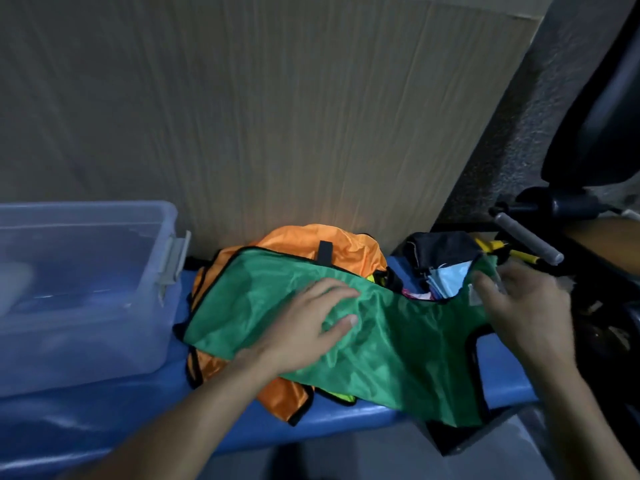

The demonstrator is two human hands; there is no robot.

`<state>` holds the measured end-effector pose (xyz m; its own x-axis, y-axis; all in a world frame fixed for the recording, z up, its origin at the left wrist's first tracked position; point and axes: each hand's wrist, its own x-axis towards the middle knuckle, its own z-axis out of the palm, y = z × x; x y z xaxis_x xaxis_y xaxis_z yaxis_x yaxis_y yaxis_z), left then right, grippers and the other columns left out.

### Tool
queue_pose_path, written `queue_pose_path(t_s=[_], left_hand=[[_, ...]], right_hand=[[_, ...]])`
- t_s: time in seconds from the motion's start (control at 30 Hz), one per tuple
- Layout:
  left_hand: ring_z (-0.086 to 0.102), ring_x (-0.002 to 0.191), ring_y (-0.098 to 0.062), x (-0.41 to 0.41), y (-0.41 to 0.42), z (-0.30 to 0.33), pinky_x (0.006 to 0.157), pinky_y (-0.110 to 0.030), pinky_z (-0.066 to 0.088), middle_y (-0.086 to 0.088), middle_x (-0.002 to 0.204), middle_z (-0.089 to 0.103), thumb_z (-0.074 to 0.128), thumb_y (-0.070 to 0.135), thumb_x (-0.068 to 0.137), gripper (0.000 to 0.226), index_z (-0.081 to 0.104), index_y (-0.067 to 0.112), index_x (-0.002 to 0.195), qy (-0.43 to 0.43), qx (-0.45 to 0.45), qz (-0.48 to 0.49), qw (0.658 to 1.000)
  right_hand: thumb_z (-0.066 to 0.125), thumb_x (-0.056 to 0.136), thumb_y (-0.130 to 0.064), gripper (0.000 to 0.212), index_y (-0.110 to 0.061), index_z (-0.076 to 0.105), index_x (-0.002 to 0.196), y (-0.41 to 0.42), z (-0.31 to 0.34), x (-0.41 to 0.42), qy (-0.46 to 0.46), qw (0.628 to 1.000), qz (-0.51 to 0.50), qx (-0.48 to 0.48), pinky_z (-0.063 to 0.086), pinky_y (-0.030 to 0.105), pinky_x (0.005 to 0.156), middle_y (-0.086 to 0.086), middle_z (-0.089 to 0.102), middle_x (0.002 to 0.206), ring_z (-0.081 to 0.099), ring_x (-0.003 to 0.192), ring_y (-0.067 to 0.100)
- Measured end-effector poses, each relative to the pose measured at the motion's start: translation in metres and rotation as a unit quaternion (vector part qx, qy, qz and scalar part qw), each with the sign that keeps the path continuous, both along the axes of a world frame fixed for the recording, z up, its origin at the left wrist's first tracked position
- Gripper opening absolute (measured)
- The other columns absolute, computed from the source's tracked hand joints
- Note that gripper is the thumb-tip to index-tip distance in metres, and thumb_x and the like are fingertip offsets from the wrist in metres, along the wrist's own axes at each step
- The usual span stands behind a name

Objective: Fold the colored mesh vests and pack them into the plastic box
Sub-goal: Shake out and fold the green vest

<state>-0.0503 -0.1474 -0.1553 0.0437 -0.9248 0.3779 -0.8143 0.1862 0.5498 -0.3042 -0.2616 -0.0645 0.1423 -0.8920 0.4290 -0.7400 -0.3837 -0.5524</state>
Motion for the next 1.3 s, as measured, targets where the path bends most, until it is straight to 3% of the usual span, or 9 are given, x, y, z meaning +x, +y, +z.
queue_pose_path(t_s=[0.1, 0.23, 0.47, 0.63, 0.83, 0.93, 1.03, 1.17, 1.3], left_hand=[[0.064, 0.104, -0.002, 0.014, 0.005, 0.018, 0.089, -0.022, 0.052, 0.016, 0.11, 0.068, 0.062, 0.023, 0.101, 0.016, 0.071, 0.023, 0.114, 0.192, -0.077, 0.056, 0.977], [0.066, 0.075, -0.007, 0.048, 0.009, 0.027, 0.069, -0.03, 0.054, 0.013, 0.082, 0.07, 0.06, 0.01, 0.099, 0.019, 0.071, 0.025, 0.093, 0.369, -0.126, 0.143, 0.91], [0.065, 0.075, -0.017, 0.089, 0.016, 0.025, 0.075, -0.032, 0.05, 0.001, 0.077, 0.071, 0.05, 0.036, 0.09, 0.029, 0.067, 0.016, 0.078, 0.374, -0.03, 0.241, 0.895], [0.072, 0.087, -0.022, 0.109, 0.019, 0.012, 0.081, -0.043, 0.062, -0.002, 0.092, 0.075, 0.052, 0.051, 0.081, 0.038, 0.071, 0.02, 0.095, 0.456, 0.095, 0.239, 0.852], [0.071, 0.102, -0.022, 0.114, 0.015, 0.006, 0.096, -0.047, 0.056, -0.001, 0.108, 0.076, 0.056, 0.063, 0.076, 0.048, 0.071, 0.032, 0.11, 0.572, 0.116, 0.236, 0.777], [0.072, 0.095, -0.021, 0.118, 0.014, 0.003, 0.083, -0.039, 0.058, -0.005, 0.103, 0.075, 0.056, 0.045, 0.097, 0.031, 0.068, 0.025, 0.118, 0.591, 0.116, 0.234, 0.763], [0.072, 0.096, -0.021, 0.12, 0.013, -0.002, 0.082, -0.04, 0.059, -0.006, 0.106, 0.074, 0.06, 0.034, 0.096, 0.032, 0.065, 0.02, 0.124, 0.556, 0.13, 0.232, 0.788], [0.067, 0.101, -0.017, 0.12, 0.013, -0.007, 0.097, -0.042, 0.053, 0.005, 0.105, 0.072, 0.061, 0.039, 0.096, 0.022, 0.07, 0.023, 0.109, 0.499, 0.129, 0.258, 0.818], [0.05, 0.084, 0.0, 0.12, 0.011, -0.005, 0.09, -0.03, 0.039, 0.022, 0.088, 0.052, 0.058, 0.037, 0.102, 0.013, 0.057, 0.034, 0.089, 0.486, 0.114, 0.256, 0.828]], right_hand=[[0.068, 0.092, -0.025, 0.044, -0.009, 0.042, 0.061, 0.019, 0.018, 0.071, 0.068, 0.994, 0.078, -0.03, 0.028, 0.038, 0.049, 0.012, 0.043, 0.053, 0.045, 0.053, 0.037], [0.058, 0.095, -0.028, 0.017, -0.013, 0.065, 0.101, 0.04, 0.026, 0.175, 0.245, 0.964, 0.102, -0.027, 0.045, 0.041, 0.071, 0.019, 0.067, 0.101, 0.063, 0.098, 0.045], [0.042, 0.106, -0.015, 0.024, -0.011, 0.057, 0.125, 0.071, -0.008, 0.272, 0.361, 0.921, 0.149, -0.009, 0.051, 0.041, 0.092, 0.013, 0.061, 0.129, 0.061, 0.121, 0.034], [0.044, 0.099, -0.015, 0.025, -0.011, 0.061, 0.118, 0.074, -0.031, 0.28, 0.275, 0.946, 0.164, 0.06, 0.05, 0.043, 0.087, 0.016, 0.064, 0.121, 0.061, 0.114, 0.04], [0.06, 0.083, -0.029, 0.013, -0.022, 0.069, 0.089, 0.077, -0.046, 0.275, 0.077, 0.937, 0.292, 0.175, 0.051, 0.041, 0.064, 0.005, 0.071, 0.073, 0.066, 0.074, 0.031], [0.061, 0.079, -0.038, 0.026, -0.037, 0.069, 0.104, 0.071, -0.051, 0.264, 0.007, 0.891, 0.376, 0.255, 0.053, 0.051, 0.07, 0.014, 0.072, 0.078, 0.068, 0.075, 0.035], [0.066, 0.092, -0.019, 0.035, -0.03, 0.063, 0.125, 0.064, -0.055, 0.248, -0.049, 0.874, 0.394, 0.279, 0.053, 0.048, 0.087, 0.007, 0.076, 0.087, 0.071, 0.085, 0.02], [0.063, 0.095, -0.003, 0.032, -0.019, 0.066, 0.123, 0.052, -0.066, 0.224, -0.11, 0.899, 0.369, 0.209, 0.054, 0.031, 0.089, -0.004, 0.076, 0.088, 0.07, 0.089, 0.008], [0.071, 0.091, -0.011, 0.025, -0.022, 0.07, 0.113, 0.032, -0.083, 0.195, 0.016, 0.955, 0.295, -0.021, 0.047, 0.026, 0.079, -0.014, 0.066, 0.094, 0.059, 0.089, 0.01]])
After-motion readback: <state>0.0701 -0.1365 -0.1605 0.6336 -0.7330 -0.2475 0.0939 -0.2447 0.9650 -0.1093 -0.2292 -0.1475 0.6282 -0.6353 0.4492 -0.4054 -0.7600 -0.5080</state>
